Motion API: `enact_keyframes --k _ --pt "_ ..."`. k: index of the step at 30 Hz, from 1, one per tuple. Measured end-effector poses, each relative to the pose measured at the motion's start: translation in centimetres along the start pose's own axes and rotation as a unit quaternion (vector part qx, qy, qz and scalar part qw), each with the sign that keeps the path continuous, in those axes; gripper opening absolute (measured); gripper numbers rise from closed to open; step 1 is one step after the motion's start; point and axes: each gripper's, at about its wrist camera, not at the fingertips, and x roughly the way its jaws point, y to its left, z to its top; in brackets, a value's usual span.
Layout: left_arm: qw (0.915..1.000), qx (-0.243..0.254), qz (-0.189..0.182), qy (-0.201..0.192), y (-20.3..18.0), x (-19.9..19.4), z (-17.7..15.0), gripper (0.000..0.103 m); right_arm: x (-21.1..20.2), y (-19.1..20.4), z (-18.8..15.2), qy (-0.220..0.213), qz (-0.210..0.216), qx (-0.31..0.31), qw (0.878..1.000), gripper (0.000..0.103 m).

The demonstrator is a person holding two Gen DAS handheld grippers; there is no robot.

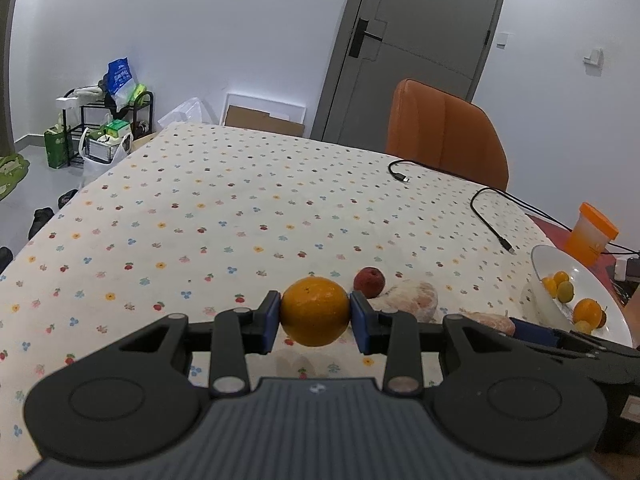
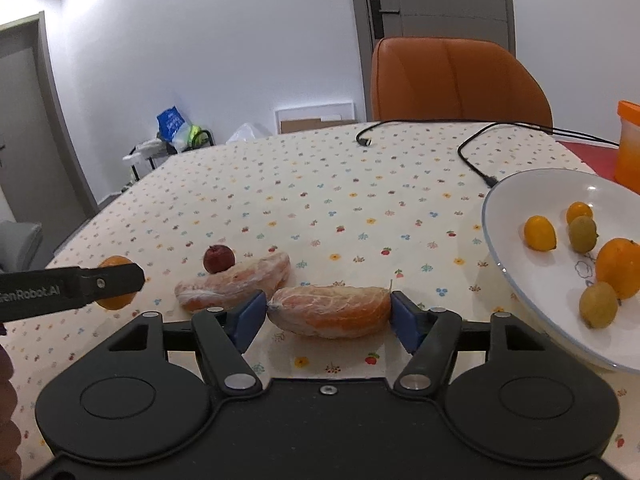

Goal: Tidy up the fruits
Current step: 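Grasp the large orange with the left tool while the right grasps a bagged pomelo segment, then carry the held orange and pomelo segment over the white bowl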

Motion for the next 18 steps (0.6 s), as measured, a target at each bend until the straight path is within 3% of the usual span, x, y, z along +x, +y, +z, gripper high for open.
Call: enact_keyframes --k 18 --pt "0.9983 0.041 -0.038 -0.020 -5.2 -1.6 0.1 0.036 -5.6 -3.0 0.7 -0.069 0.002 0.026 0.997 0.064"
